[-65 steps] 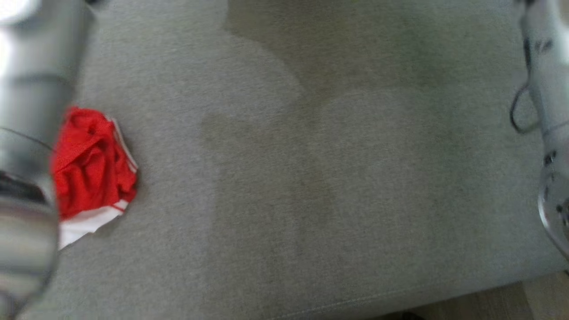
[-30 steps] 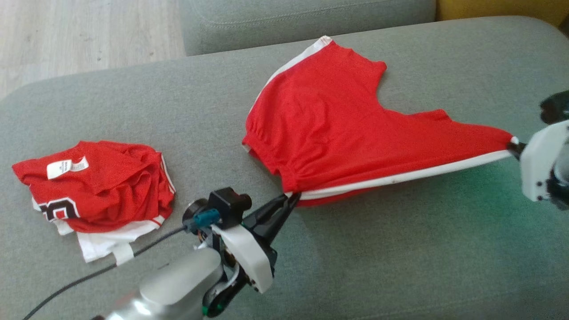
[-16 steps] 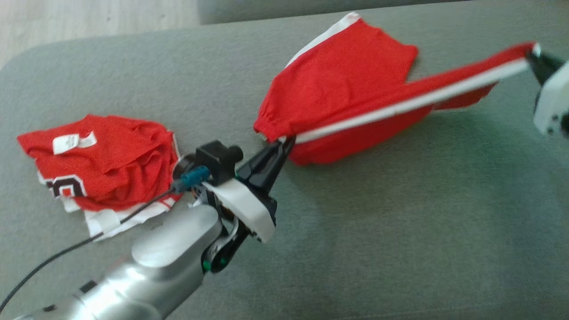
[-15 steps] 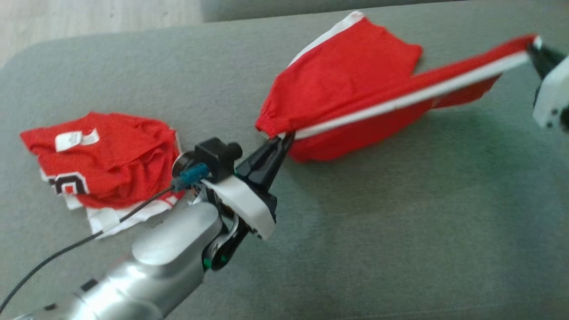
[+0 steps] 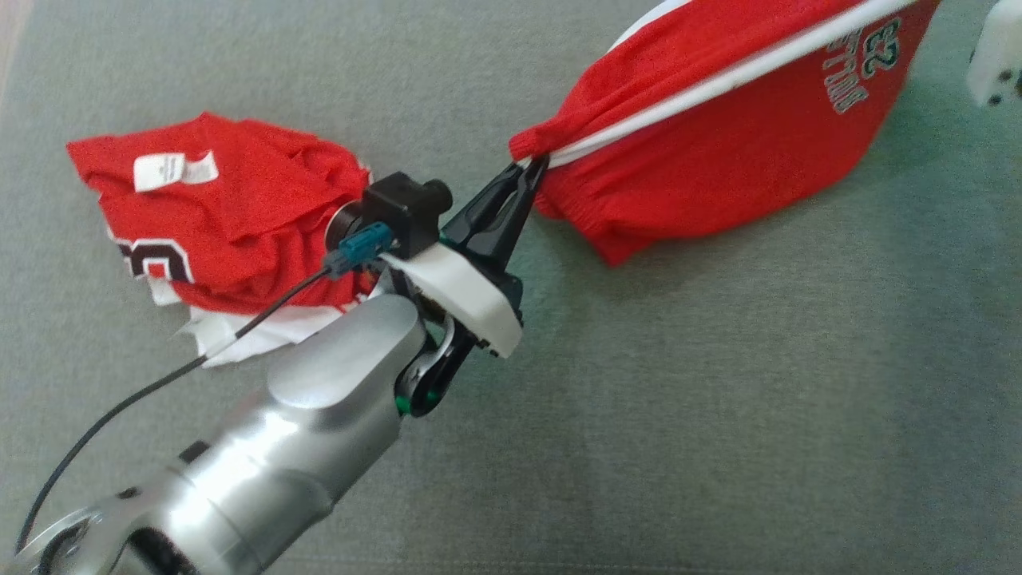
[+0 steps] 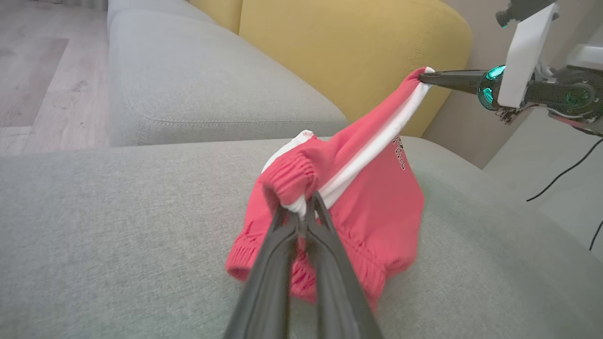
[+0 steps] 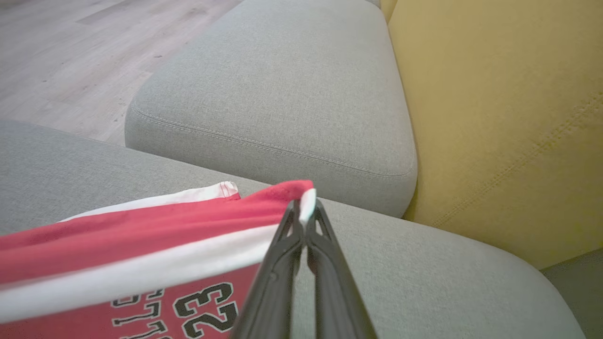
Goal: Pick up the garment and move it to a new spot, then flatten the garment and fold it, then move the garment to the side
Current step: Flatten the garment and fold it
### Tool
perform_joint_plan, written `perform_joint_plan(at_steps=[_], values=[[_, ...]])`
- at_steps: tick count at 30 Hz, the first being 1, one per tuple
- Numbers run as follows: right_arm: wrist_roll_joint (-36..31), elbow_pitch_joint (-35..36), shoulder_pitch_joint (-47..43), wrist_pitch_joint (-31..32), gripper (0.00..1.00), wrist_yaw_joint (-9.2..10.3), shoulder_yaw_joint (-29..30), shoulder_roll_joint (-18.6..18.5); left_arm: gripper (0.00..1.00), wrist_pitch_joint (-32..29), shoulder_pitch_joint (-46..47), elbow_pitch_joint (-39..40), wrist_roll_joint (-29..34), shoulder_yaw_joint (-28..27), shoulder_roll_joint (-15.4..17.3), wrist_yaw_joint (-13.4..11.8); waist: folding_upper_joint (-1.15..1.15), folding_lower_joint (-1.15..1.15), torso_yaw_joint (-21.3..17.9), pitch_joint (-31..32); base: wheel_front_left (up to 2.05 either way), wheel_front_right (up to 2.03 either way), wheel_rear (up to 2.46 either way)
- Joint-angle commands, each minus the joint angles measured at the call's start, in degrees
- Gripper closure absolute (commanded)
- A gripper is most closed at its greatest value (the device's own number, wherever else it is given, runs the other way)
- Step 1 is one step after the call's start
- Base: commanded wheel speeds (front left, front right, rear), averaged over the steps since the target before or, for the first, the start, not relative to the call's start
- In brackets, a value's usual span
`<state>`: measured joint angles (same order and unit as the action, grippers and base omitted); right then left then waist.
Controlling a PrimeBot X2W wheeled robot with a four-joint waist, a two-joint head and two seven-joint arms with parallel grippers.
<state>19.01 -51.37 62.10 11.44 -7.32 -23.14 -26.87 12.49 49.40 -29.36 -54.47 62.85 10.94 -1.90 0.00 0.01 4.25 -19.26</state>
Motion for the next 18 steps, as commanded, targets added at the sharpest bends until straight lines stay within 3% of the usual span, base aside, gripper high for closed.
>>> perform_joint_plan(at_steps=[1, 9, 18], values=[[-0.73, 0.59, 1.84, -0.94, 1.0, -0.17, 0.46, -0.07, 1.0, 0.75, 2.53, 0.42, 0.07, -2.27, 0.58, 0.38, 0.0, -0.01, 2.01, -2.21, 0.0, 0.0, 0.0], [-4.81, -6.5, 8.84, -4.45, 1.0, -0.17, 2.08, 0.94, 1.0, 1.21, 7.27, -3.76, 0.83, -2.3, -3.78, 2.42, 0.0, -0.01, 5.55, -6.86, 0.0, 0.0, 0.0], [-7.31, -13.55, 14.13, -5.81, 1.0, -0.17, 3.49, 1.94, 1.0, 1.8, 10.38, -7.19, 1.47, -2.31, -6.3, 4.09, 0.0, -0.01, 8.13, -9.85, 0.0, 0.0, 0.0]])
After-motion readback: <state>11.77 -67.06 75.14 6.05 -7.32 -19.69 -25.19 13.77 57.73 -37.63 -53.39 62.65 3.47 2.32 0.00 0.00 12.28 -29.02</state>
